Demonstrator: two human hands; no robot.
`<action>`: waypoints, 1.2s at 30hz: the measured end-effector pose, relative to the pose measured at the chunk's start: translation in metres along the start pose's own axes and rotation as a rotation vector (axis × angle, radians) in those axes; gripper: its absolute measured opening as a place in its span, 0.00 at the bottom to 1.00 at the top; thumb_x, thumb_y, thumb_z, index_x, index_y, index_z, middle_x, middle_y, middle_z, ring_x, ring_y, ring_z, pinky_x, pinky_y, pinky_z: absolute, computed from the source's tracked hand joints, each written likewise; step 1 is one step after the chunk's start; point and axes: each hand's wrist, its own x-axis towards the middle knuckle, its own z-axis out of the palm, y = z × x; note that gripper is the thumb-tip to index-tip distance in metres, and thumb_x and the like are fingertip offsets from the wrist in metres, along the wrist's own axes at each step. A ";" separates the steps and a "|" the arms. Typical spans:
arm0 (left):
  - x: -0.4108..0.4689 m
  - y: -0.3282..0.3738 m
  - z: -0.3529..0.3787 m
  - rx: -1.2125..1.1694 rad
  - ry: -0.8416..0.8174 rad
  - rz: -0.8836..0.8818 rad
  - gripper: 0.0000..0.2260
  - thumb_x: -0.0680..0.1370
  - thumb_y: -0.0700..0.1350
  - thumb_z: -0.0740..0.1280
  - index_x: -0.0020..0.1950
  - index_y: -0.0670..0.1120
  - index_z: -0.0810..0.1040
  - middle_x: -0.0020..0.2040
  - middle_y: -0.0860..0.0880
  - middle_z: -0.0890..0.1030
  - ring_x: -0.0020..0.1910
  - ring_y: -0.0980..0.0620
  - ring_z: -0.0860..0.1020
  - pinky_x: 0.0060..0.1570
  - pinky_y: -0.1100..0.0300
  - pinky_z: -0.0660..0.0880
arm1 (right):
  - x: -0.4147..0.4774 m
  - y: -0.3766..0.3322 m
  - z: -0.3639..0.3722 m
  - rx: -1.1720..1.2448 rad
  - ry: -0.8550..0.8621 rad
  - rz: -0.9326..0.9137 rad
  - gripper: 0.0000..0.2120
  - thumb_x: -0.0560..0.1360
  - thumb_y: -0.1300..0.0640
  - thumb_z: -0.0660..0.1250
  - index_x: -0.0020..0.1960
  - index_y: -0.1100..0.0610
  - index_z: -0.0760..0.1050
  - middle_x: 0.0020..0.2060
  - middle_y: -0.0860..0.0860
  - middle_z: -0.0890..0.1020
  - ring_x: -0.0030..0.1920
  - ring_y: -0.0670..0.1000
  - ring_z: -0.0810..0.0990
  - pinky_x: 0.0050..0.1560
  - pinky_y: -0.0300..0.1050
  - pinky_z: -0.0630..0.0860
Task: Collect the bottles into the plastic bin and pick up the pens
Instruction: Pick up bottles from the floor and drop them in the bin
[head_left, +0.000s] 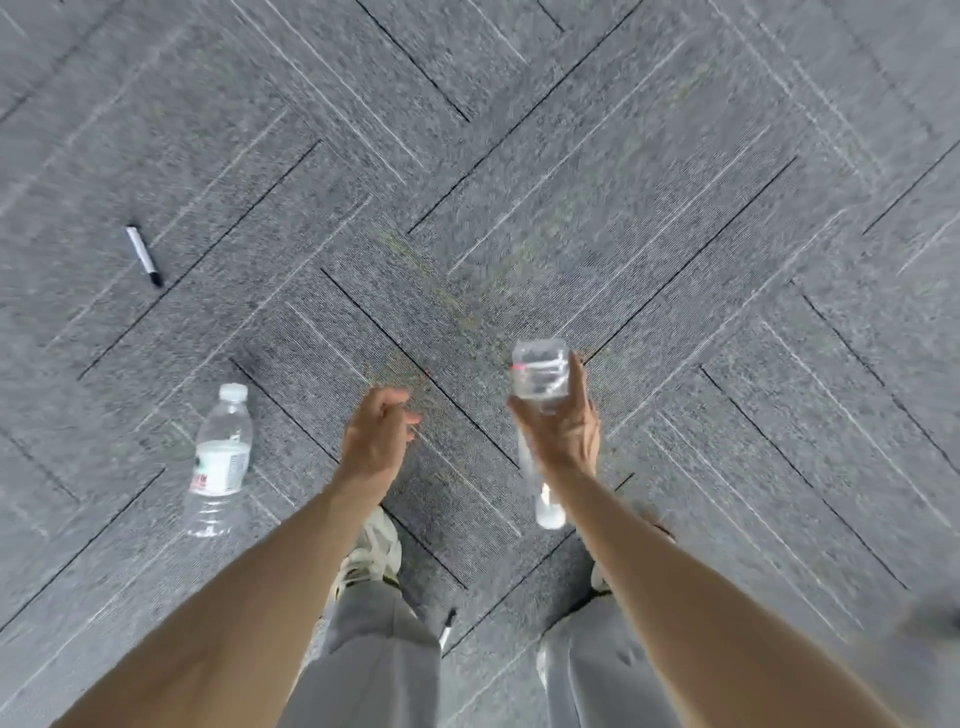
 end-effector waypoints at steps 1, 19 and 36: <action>-0.013 0.004 -0.008 -0.012 -0.005 -0.010 0.13 0.83 0.40 0.52 0.62 0.40 0.72 0.55 0.42 0.79 0.43 0.50 0.78 0.34 0.62 0.73 | -0.011 -0.013 -0.009 0.028 -0.025 -0.031 0.48 0.63 0.34 0.69 0.76 0.56 0.62 0.51 0.46 0.79 0.39 0.38 0.77 0.38 0.31 0.76; -0.096 -0.013 -0.175 -0.149 0.165 -0.032 0.20 0.75 0.55 0.57 0.63 0.47 0.71 0.57 0.44 0.79 0.51 0.45 0.80 0.47 0.51 0.77 | -0.117 -0.192 0.026 -0.041 -0.419 -0.127 0.48 0.70 0.46 0.76 0.79 0.49 0.50 0.47 0.50 0.85 0.32 0.37 0.81 0.31 0.32 0.77; 0.094 -0.179 -0.160 0.196 0.187 -0.256 0.49 0.69 0.54 0.75 0.78 0.45 0.46 0.77 0.41 0.55 0.75 0.40 0.56 0.74 0.43 0.55 | -0.055 -0.085 0.176 -0.004 -0.495 -0.188 0.43 0.69 0.54 0.78 0.77 0.50 0.59 0.48 0.46 0.83 0.38 0.44 0.84 0.35 0.47 0.83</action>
